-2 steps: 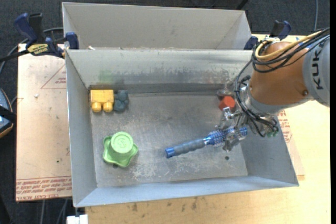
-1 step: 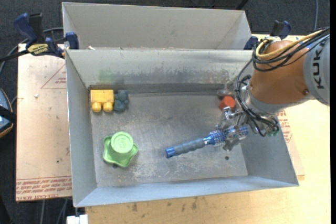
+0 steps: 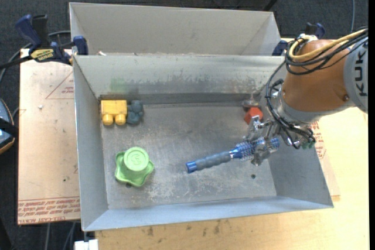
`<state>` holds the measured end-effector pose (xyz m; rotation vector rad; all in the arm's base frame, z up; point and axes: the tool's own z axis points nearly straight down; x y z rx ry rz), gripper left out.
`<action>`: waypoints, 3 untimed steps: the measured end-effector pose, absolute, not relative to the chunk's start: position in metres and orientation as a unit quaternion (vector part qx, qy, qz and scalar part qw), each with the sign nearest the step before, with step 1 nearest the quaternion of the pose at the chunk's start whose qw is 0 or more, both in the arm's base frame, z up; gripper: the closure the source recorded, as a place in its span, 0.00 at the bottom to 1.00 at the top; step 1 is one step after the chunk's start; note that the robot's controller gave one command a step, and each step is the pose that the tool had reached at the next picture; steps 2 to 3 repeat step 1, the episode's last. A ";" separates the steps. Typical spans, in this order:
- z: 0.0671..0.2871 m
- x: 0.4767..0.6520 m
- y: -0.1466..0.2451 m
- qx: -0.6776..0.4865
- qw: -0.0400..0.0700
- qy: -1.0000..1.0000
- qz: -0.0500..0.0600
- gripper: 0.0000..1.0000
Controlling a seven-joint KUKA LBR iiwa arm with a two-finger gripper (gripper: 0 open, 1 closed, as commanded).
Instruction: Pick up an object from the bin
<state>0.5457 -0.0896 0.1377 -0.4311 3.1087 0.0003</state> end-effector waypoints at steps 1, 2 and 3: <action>0.189 0.547 -0.089 -0.136 0.003 0.991 -0.001 1.00; 0.189 0.547 -0.089 -0.136 0.003 0.991 -0.001 1.00; 0.189 0.547 -0.089 -0.136 0.003 0.991 -0.001 1.00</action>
Offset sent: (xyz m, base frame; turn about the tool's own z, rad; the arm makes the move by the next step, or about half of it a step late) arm 0.0000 -0.0001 0.0490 0.0000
